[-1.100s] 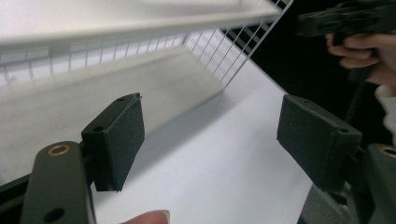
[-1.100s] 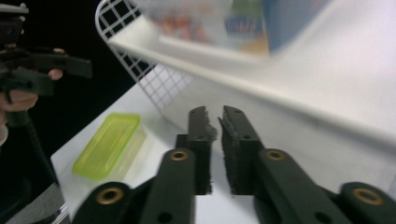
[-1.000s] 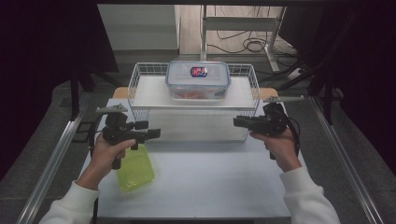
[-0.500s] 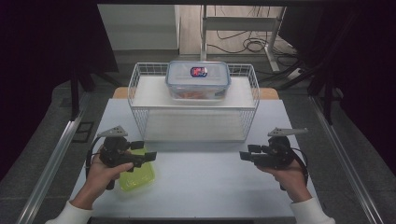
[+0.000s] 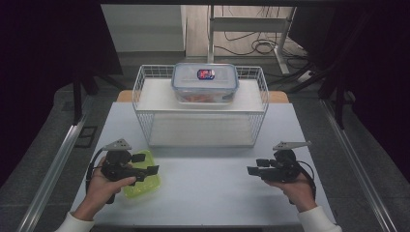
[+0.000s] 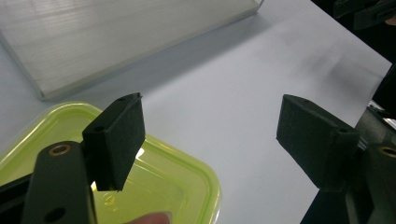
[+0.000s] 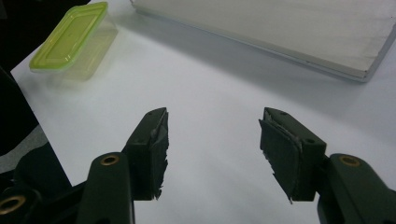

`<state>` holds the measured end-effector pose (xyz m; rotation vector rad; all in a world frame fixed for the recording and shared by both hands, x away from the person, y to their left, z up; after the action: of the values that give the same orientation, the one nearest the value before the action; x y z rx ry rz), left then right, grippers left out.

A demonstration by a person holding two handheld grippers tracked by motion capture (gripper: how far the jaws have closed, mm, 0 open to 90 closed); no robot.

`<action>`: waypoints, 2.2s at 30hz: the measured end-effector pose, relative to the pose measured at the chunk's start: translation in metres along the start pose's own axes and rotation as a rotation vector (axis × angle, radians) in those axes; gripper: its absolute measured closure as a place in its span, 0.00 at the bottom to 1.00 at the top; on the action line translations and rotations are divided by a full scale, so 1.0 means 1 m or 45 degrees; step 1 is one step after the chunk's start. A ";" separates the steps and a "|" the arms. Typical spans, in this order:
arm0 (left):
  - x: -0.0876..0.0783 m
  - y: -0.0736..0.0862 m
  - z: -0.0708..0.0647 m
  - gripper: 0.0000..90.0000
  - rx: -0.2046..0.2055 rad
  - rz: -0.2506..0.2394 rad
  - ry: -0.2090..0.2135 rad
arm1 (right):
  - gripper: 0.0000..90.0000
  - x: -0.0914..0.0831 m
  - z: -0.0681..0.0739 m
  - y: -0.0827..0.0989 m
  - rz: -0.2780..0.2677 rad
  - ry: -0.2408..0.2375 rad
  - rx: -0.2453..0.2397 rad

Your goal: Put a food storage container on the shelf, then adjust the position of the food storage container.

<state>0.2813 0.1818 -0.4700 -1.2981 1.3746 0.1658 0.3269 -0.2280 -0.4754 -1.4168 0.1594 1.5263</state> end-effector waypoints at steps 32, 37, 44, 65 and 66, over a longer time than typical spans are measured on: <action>-0.054 0.070 0.028 1.00 -0.030 0.152 -0.147 | 0.44 0.005 -0.005 0.004 0.009 -0.007 0.054; -0.057 0.095 0.036 1.00 -0.059 0.215 -0.189 | 0.44 0.004 -0.006 0.004 0.005 -0.006 0.063; -0.034 0.115 0.048 1.00 -0.101 0.329 -0.208 | 0.44 0.007 -0.005 0.003 0.011 -0.006 0.066; 0.021 0.089 0.027 1.00 0.016 0.472 -0.132 | 0.43 0.007 -0.006 0.005 0.018 -0.001 0.070; 0.023 0.088 0.025 1.00 0.018 0.476 -0.132 | 0.43 0.007 -0.006 0.005 0.020 0.002 0.070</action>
<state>0.2390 0.2194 -0.5450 -0.9961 1.5149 0.4710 0.3293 -0.2303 -0.4856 -1.3764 0.2119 1.5225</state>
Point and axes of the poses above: each handheld gripper's, and its own axes: x roughly forward along the jaws, y roughly out of its underside, z roughly to its left, the point moved 5 cm from there along x, roughly forward along the jaws, and after that the axes turned 14 degrees about z, right-handed, at the moved point
